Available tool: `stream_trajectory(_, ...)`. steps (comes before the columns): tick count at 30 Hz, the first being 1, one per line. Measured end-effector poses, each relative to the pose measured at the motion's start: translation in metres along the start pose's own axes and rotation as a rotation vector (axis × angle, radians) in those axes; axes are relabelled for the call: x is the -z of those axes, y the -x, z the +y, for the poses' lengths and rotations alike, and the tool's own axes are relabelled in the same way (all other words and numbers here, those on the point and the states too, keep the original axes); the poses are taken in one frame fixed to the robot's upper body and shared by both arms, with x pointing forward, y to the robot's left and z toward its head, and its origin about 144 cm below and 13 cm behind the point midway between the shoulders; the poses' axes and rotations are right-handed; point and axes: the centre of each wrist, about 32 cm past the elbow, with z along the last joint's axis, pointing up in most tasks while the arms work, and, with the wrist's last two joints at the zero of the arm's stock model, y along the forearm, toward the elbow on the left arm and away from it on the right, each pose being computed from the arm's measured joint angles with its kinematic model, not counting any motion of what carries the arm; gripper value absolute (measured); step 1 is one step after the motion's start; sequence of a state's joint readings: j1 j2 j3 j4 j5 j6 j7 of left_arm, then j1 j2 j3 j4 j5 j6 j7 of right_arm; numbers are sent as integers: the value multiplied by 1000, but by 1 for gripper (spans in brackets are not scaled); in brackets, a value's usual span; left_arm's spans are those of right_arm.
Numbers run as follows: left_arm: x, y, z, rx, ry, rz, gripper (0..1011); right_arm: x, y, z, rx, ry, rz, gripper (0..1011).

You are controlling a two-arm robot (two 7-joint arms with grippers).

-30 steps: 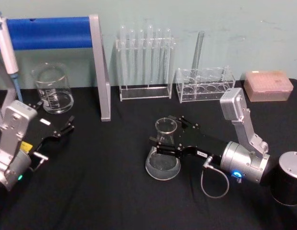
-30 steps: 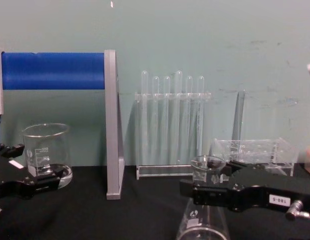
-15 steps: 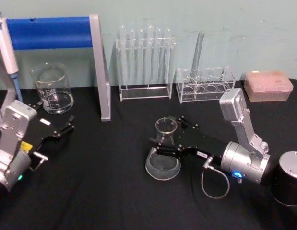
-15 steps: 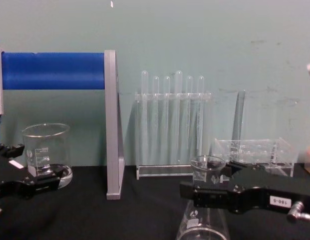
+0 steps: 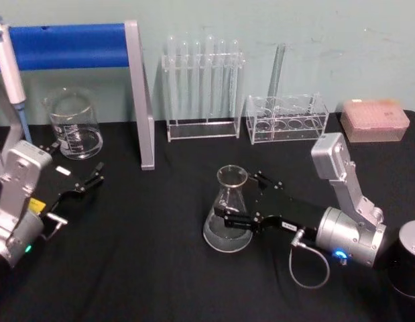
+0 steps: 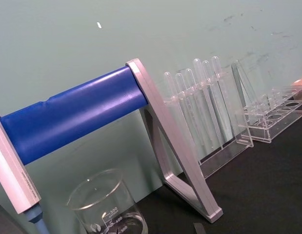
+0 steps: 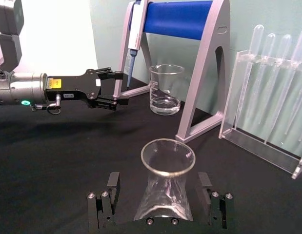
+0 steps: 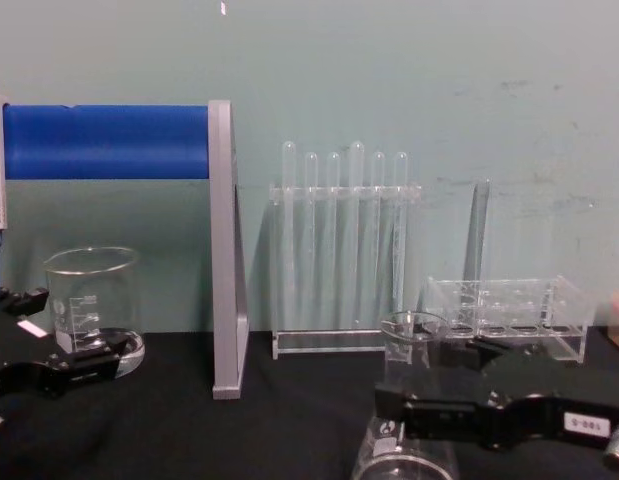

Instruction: Grasp the erlenmeyer flask with one hand, shake it three times, then place it back.

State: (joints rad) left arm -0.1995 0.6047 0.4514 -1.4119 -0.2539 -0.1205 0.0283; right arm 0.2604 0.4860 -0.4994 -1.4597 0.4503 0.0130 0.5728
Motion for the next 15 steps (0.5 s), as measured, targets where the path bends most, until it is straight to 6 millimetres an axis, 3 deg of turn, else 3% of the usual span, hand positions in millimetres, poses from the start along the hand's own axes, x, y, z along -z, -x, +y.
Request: stream_trajectory(15,0,0,0,0,0,0,1001,3,13,-33,38,8,-24,1000)
